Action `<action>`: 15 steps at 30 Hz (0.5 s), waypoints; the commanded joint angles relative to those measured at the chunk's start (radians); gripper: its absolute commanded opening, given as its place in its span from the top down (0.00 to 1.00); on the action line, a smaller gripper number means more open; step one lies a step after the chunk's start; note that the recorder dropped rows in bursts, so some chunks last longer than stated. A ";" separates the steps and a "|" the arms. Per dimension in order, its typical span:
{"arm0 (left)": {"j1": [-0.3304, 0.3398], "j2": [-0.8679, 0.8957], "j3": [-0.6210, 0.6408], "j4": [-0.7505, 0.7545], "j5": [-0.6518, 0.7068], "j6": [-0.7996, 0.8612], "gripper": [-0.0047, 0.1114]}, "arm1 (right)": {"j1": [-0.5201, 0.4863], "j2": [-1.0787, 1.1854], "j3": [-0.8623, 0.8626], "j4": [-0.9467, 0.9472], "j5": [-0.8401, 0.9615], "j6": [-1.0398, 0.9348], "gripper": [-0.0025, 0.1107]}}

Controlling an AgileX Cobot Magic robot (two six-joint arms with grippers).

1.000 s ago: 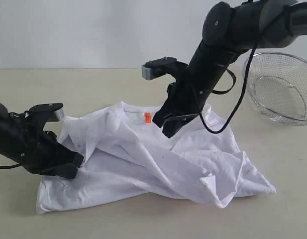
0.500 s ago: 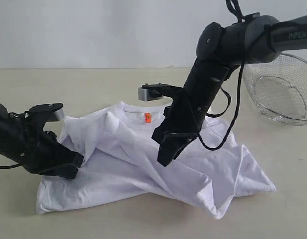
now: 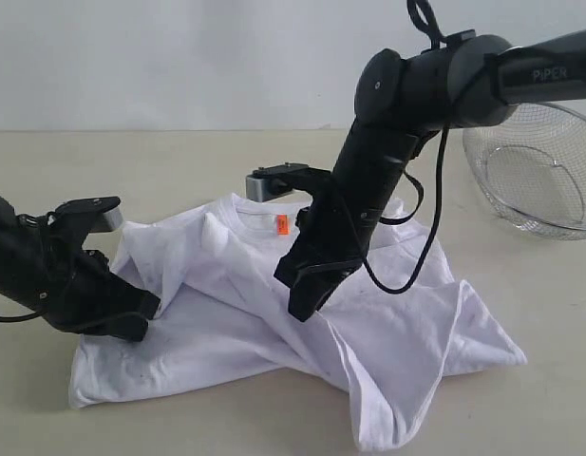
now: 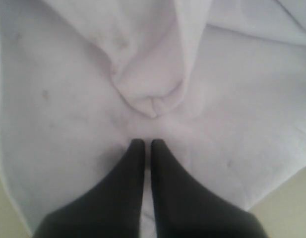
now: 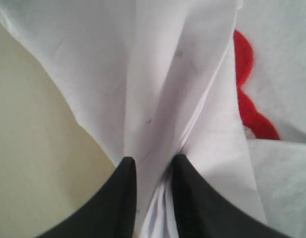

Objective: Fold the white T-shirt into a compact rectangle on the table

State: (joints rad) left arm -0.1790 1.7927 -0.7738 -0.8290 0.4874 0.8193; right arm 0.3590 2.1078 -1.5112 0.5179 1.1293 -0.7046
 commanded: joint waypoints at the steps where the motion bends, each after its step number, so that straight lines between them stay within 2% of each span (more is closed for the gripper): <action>1: -0.005 0.000 0.004 -0.001 0.009 -0.008 0.92 | 0.002 0.006 -0.002 -0.007 -0.002 -0.002 0.79; 8: -0.005 0.000 0.004 -0.001 0.009 -0.008 0.92 | 0.002 0.071 -0.002 -0.007 -0.001 0.006 0.79; 9: -0.005 0.000 0.004 -0.001 0.009 -0.008 0.92 | 0.002 0.072 -0.002 -0.007 -0.005 0.006 0.83; 11: -0.005 0.000 0.004 -0.001 0.009 -0.008 0.92 | 0.002 0.064 -0.002 -0.002 -0.019 -0.001 0.96; 15: -0.005 0.000 0.004 -0.001 0.009 -0.008 0.92 | 0.002 0.022 -0.002 -0.004 -0.043 -0.005 0.98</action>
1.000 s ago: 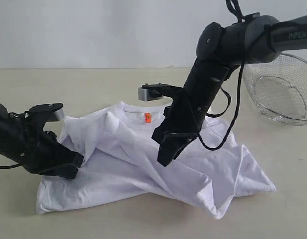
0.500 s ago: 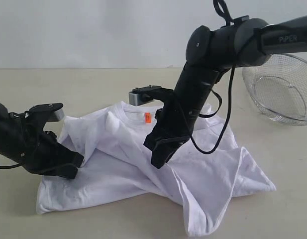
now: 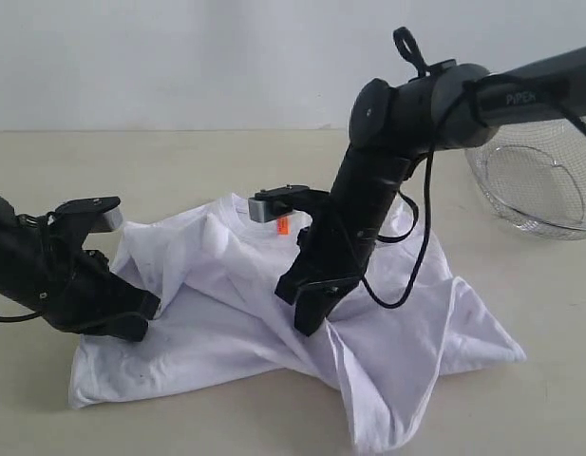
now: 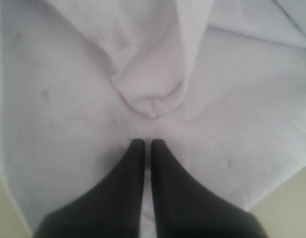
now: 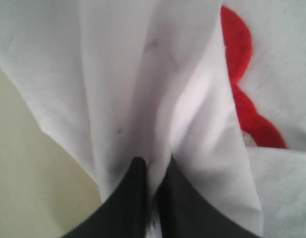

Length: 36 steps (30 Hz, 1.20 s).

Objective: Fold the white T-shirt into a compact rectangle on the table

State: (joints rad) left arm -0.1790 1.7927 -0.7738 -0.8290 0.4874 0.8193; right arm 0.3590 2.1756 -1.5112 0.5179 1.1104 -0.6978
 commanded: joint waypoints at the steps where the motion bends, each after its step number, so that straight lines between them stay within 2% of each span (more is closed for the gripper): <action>1: -0.005 0.000 0.004 -0.001 0.009 -0.008 0.92 | 0.002 -0.058 -0.002 -0.006 -0.032 -0.012 0.98; 7: -0.005 0.000 0.004 -0.001 0.009 -0.008 0.92 | 0.002 -0.125 -0.010 -0.010 -0.096 -0.010 0.98; 11: -0.005 0.000 0.004 -0.001 0.010 -0.013 0.92 | 0.000 -0.132 -0.033 -0.084 -0.129 0.027 0.98; 20: -0.005 0.000 0.004 -0.001 0.014 -0.017 0.92 | 0.000 -0.130 -0.036 -0.112 -0.058 0.067 0.96; 22: -0.005 0.000 0.004 -0.001 0.016 -0.017 0.92 | 0.000 -0.130 -0.036 -0.097 -0.035 0.064 0.89; 26: -0.005 0.000 0.004 -0.001 0.019 -0.017 0.92 | 0.000 -0.130 -0.036 -0.076 -0.018 0.064 0.60; 28: -0.005 0.000 0.004 -0.001 0.019 -0.017 0.92 | 0.000 -0.128 -0.036 -0.076 -0.016 0.064 0.51; 32: -0.005 0.000 0.004 -0.001 0.019 -0.017 0.92 | 0.000 -0.119 -0.036 -0.051 0.002 0.064 0.53; 36: -0.005 0.000 0.004 -0.001 0.019 -0.017 0.92 | 0.002 -0.089 -0.036 -0.007 0.030 0.060 0.63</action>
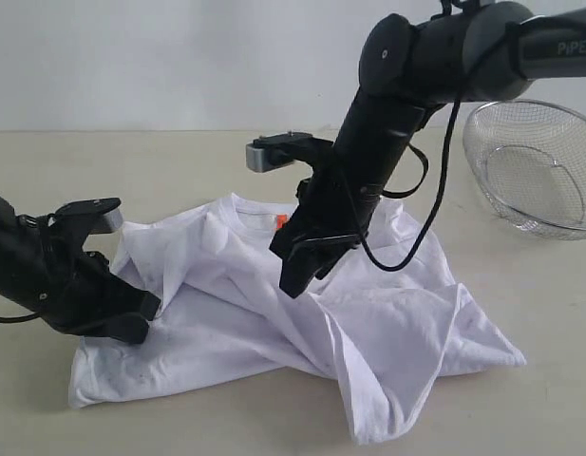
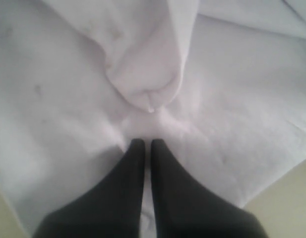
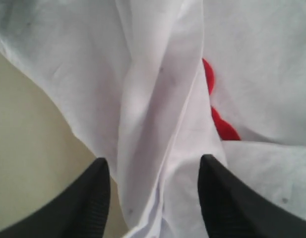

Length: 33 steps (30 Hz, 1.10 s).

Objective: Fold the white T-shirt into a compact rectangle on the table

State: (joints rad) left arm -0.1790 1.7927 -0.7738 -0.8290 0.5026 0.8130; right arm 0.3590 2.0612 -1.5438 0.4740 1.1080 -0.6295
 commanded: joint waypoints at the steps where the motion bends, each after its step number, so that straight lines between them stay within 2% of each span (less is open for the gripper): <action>1: -0.005 0.000 0.004 -0.001 0.003 -0.010 0.92 | 0.002 0.038 -0.003 0.047 0.042 -0.008 0.65; 12: -0.005 0.000 0.004 -0.001 0.003 -0.010 0.92 | 0.002 0.083 -0.003 0.104 0.095 -0.067 0.66; 14: -0.005 0.000 0.004 -0.001 0.003 -0.010 0.92 | 0.002 0.085 -0.003 0.114 0.102 -0.093 0.74; 16: -0.005 0.000 0.004 -0.001 0.003 -0.010 0.92 | 0.002 0.087 -0.003 0.114 0.103 -0.124 0.96; 18: -0.005 0.000 0.004 -0.001 0.003 -0.010 0.92 | 0.002 0.092 -0.003 0.112 0.103 -0.140 0.98; 30: -0.005 0.000 0.004 -0.001 0.007 -0.010 0.92 | 0.002 0.096 -0.003 0.096 0.081 -0.132 0.97; 32: -0.005 0.000 0.004 -0.001 0.010 -0.010 0.92 | 0.002 0.098 -0.003 0.096 0.081 -0.132 0.91; 33: -0.005 0.000 0.004 -0.001 0.010 -0.010 0.92 | 0.002 0.106 -0.003 0.096 0.081 -0.130 0.83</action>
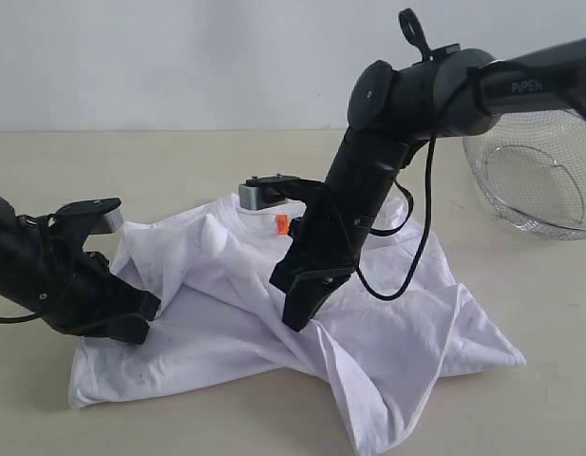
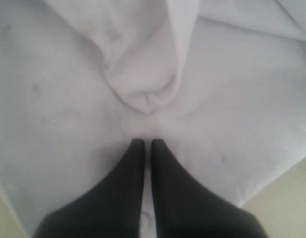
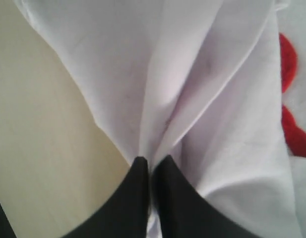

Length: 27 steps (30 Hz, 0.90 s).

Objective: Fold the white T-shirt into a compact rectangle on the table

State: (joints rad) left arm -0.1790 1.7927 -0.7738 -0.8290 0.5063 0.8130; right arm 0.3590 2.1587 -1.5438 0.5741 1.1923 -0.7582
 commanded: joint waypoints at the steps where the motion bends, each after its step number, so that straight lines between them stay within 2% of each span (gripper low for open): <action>1: -0.005 0.000 0.004 -0.001 0.007 -0.010 0.92 | 0.002 0.015 -0.003 -0.004 0.000 -0.001 0.78; 2: -0.005 0.000 0.004 -0.001 0.007 -0.010 0.92 | 0.002 0.026 -0.003 -0.004 0.004 0.003 0.70; 4: -0.005 0.000 0.004 -0.001 0.007 -0.010 0.92 | 0.002 0.038 -0.003 -0.001 0.006 0.003 0.73; 6: -0.005 0.000 0.004 -0.001 0.007 -0.010 0.92 | 0.002 0.040 -0.003 -0.001 -0.002 -0.004 0.99; 9: -0.005 0.000 0.004 -0.001 0.007 -0.010 0.92 | 0.002 0.040 -0.003 0.013 0.015 -0.032 0.98; 15: -0.005 0.000 0.004 -0.001 0.007 -0.010 0.92 | 0.000 0.036 -0.056 0.170 0.029 -0.111 0.98; 21: -0.005 0.000 0.004 0.001 0.006 -0.010 0.92 | -0.017 0.036 -0.145 0.173 0.029 -0.113 0.98; 27: -0.005 0.000 0.004 0.003 0.006 -0.010 0.92 | -0.094 0.036 -0.189 0.167 0.029 -0.088 0.98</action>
State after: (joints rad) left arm -0.1790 1.7927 -0.7738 -0.8290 0.5101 0.8130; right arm 0.3050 2.2044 -1.7193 0.7401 1.2180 -0.8501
